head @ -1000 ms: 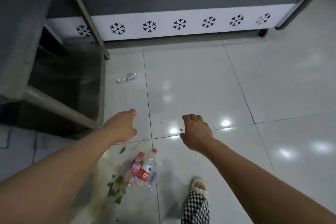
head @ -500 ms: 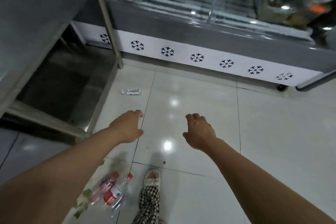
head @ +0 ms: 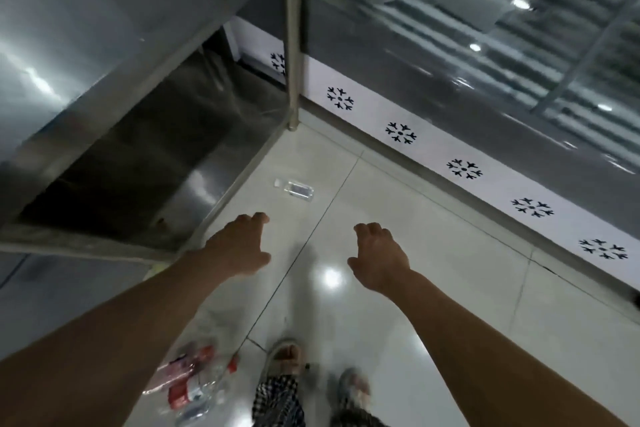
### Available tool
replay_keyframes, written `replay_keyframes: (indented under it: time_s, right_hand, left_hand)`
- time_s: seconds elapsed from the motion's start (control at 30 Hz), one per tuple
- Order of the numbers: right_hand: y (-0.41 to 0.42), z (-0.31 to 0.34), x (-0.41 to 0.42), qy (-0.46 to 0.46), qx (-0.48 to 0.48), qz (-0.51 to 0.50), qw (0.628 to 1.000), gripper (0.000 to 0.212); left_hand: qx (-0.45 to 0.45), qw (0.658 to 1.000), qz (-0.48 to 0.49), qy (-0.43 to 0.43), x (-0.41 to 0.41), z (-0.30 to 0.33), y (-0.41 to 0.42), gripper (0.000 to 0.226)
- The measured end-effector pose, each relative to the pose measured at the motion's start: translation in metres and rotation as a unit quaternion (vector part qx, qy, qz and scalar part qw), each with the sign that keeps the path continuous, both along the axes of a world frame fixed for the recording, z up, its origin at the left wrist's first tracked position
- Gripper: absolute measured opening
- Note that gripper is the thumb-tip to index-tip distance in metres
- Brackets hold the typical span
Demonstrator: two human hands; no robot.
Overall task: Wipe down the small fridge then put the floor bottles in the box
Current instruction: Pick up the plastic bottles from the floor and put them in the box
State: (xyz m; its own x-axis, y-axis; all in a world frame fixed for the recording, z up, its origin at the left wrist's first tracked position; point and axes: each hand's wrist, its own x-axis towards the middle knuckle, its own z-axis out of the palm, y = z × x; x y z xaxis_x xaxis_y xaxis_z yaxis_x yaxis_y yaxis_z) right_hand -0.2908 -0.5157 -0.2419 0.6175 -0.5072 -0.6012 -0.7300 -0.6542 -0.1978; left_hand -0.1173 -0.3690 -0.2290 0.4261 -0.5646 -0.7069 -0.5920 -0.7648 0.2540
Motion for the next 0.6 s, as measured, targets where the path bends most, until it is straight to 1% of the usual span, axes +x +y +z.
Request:
replay_keyframes:
  time_s: [0.2,0.33,0.47,0.6]
  right_hand:
    - [-0.058,-0.044,0.073,-0.007,0.021,0.102,0.995,0.053]
    - [-0.1,-0.085,0.108,0.016,0.05,0.178,0.983,0.054]
    - [-0.14,-0.139,0.128,0.035,0.076,0.214,0.973,0.055]
    - [-0.162,-0.209,0.143,0.042,0.078,0.22,0.971,0.053]
  left_hand:
    - [0.034,0.996,0.084,0.009,0.021,-0.04,-0.028,0.069]
    - [0.039,0.985,0.164,0.026,0.024,-0.074,-0.051,0.071]
    - [0.049,0.971,0.232,0.033,0.015,-0.121,-0.073,0.072]
    - [0.055,0.955,0.29,0.02,0.004,-0.184,-0.087,0.071]
